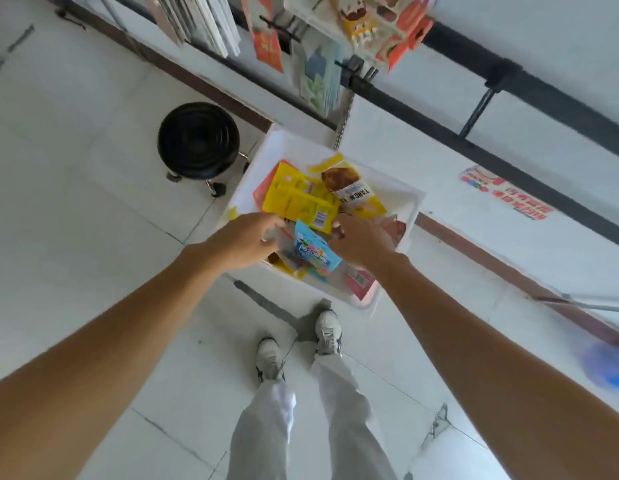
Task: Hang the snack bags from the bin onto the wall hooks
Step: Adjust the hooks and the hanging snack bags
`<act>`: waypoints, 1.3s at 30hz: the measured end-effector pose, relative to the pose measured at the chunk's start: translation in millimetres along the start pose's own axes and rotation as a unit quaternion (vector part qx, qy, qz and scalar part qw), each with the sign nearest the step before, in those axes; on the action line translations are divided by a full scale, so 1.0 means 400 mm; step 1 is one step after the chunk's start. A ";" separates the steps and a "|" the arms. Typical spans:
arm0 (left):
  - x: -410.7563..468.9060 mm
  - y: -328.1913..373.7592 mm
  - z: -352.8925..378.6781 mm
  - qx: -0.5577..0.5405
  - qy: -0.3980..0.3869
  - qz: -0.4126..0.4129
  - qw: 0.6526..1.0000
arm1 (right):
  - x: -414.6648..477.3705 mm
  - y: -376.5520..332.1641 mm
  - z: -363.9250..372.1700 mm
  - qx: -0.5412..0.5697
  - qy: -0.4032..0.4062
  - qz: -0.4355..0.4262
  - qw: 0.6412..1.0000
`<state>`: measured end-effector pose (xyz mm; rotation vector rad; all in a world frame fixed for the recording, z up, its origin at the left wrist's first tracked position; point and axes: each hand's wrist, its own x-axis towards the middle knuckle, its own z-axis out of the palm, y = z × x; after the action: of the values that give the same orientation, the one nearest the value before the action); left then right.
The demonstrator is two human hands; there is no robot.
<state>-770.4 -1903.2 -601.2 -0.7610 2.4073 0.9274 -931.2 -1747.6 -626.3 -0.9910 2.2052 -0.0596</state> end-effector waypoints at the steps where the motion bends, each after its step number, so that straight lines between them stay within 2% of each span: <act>1: 0.026 -0.011 0.022 -0.014 0.007 -0.004 1.000 | 0.028 0.013 0.030 0.004 -0.006 0.000 1.000; 4: 0.084 -0.035 0.077 -0.052 0.022 -0.003 0.998 | 0.086 0.043 0.117 0.028 -0.008 -0.005 1.000; 7: 0.116 -0.053 0.097 -0.070 0.029 -0.006 0.997 | 0.103 0.046 0.173 0.055 0.045 0.006 0.997; 10: 0.125 -0.062 0.098 -0.088 0.042 -0.023 0.995 | 0.097 0.038 0.189 0.066 0.083 0.011 0.994; 13: 0.099 -0.054 0.103 -0.102 0.032 -0.041 0.993 | 0.087 0.033 0.173 0.072 0.081 -0.004 0.994; 21: 0.004 0.020 0.015 -0.106 0.025 -0.026 0.994 | 0.017 -0.017 -0.007 0.102 0.130 -0.040 0.985; 28: -0.093 0.137 -0.147 -0.085 0.070 0.012 0.994 | -0.109 -0.079 -0.227 0.156 0.169 -0.013 0.973; 32: -0.170 0.211 -0.235 -0.068 0.092 0.055 0.992 | -0.206 -0.129 -0.344 0.256 0.193 0.013 0.947; 36: -0.266 0.314 -0.302 -0.137 0.067 0.088 0.984 | -0.324 -0.188 -0.429 0.393 0.194 0.018 0.899; 39: -0.337 0.382 -0.346 0.025 0.107 0.154 0.982 | -0.404 -0.229 -0.499 0.453 0.189 0.011 0.871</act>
<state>-794.5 -1861.8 -359.5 -0.4989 2.7829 0.9347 -923.0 -1750.3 -354.0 -0.4191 2.1115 -1.2489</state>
